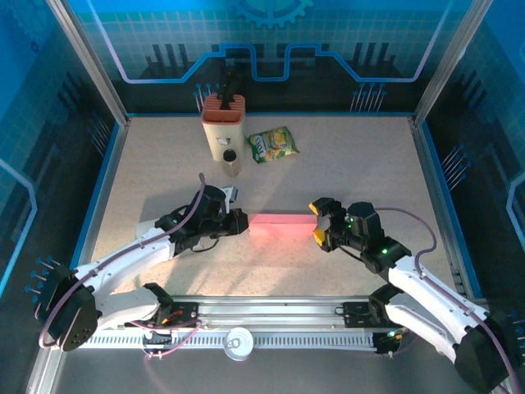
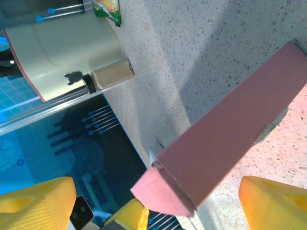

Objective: Fold the paper box

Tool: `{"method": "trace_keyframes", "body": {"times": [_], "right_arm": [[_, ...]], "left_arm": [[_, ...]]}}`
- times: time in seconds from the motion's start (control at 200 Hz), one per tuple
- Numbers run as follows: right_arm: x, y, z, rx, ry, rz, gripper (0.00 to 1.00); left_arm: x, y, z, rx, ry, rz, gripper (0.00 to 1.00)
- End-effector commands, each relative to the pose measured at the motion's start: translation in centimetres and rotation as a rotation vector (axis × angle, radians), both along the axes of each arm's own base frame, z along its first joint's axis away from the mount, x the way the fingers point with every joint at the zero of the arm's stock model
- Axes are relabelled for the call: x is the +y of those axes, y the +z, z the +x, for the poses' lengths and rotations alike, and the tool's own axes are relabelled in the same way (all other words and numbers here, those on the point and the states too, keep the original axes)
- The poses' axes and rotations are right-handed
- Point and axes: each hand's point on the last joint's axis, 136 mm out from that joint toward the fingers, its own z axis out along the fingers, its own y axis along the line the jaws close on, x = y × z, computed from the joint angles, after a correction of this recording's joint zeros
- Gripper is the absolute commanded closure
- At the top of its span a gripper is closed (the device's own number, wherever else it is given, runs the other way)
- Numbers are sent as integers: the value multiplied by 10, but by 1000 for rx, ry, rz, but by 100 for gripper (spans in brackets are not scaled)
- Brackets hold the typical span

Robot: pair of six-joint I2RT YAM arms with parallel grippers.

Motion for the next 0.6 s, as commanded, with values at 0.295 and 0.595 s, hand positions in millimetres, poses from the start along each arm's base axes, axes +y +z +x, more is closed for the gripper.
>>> {"method": "trace_keyframes", "body": {"times": [0.295,0.595], "right_arm": [[20,-27,23,109,-19,128,23],[31,-34,23,51,69,113,50]], "left_arm": [[5,-16,-11,26,6,58,100],[7,-8,-16,-7,-6,73,81]]}}
